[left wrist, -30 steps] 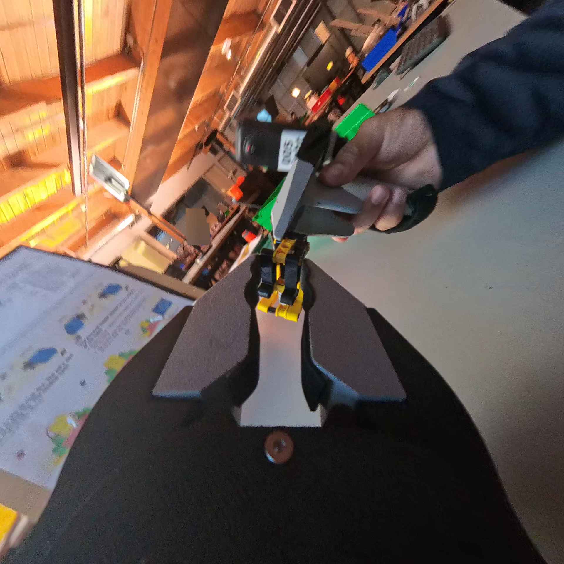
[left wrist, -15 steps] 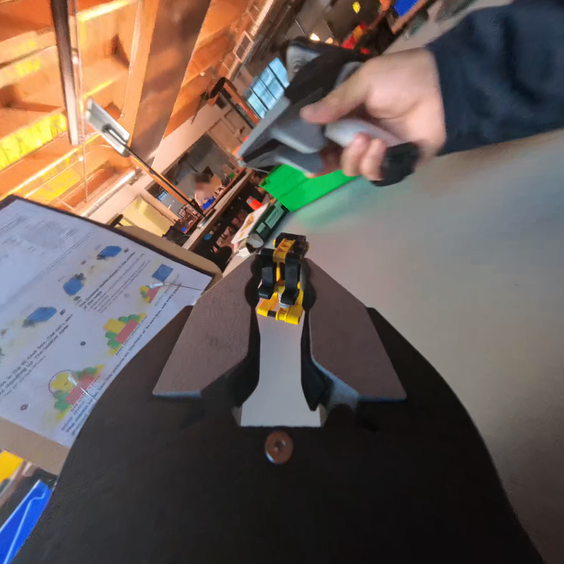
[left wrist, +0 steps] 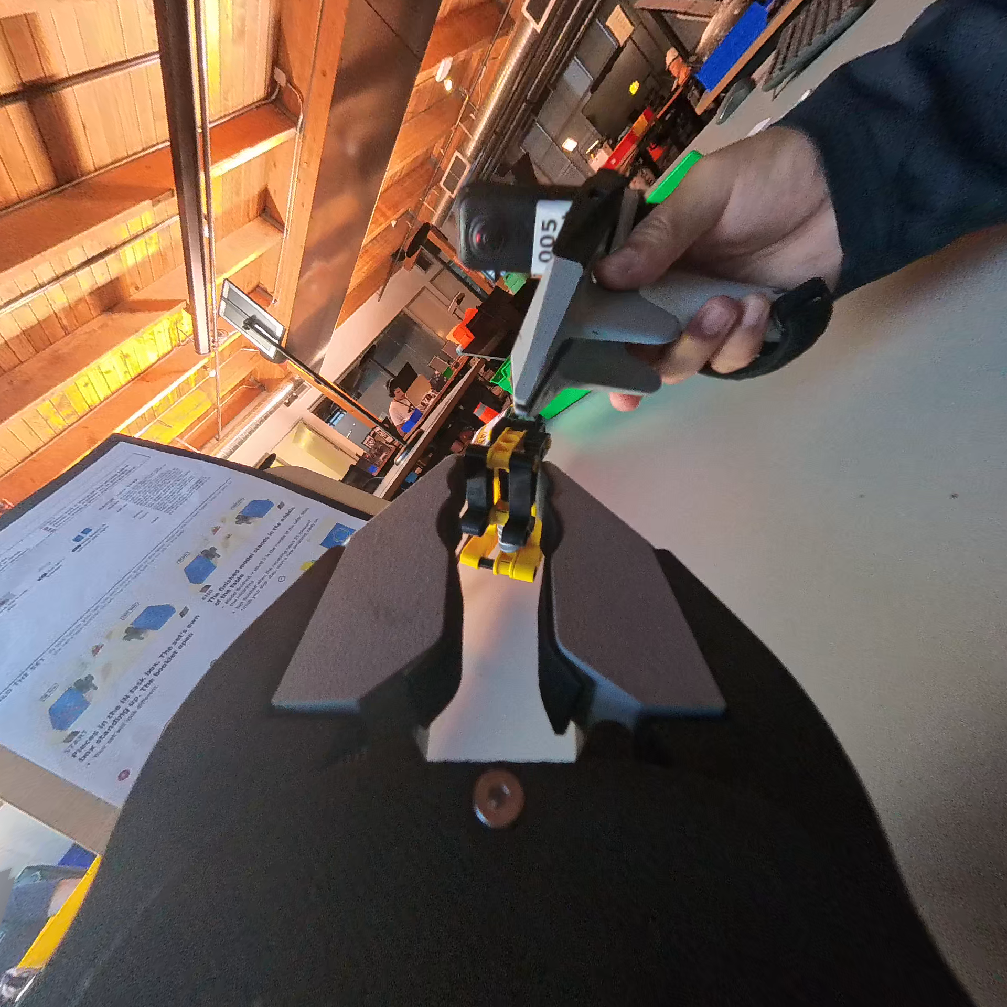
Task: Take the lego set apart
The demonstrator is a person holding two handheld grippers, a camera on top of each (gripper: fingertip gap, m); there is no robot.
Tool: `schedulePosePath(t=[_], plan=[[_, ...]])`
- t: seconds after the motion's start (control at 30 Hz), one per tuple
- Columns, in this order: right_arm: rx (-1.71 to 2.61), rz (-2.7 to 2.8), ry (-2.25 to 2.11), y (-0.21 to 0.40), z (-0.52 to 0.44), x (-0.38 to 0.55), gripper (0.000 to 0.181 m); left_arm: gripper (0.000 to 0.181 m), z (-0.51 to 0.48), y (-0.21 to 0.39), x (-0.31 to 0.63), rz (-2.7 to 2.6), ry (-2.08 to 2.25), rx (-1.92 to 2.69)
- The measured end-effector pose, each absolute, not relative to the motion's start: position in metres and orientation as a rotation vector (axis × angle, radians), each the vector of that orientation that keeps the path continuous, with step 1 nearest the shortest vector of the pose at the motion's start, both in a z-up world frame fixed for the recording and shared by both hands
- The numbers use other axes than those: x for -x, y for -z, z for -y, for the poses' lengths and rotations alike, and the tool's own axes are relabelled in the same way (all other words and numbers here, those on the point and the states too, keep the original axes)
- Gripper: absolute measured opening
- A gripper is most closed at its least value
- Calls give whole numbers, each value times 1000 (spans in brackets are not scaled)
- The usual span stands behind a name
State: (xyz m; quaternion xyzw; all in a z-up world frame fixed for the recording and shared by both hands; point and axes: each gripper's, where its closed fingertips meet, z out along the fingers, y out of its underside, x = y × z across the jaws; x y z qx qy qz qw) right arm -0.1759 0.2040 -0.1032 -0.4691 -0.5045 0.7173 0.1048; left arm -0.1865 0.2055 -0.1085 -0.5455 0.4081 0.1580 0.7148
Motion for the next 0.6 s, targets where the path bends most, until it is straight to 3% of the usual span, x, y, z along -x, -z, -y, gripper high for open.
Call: schedulePosePath(t=[0.27,0.37,0.47,0.6], plan=[[1389,1427,-2187,101,-209,181,0,23,-205,106,189,-891,-353,1207],[1440,1433,-2051,110,-218,182,20,23,-205,104,191,-884,-357,1206],[1398,1428,-2120,104,-212,180,0,23,-205,105,189,-891,-355,1206],[1399,1447,-2095,105,-209,185,5,23,-205,105,189,-888,-355,1202]])
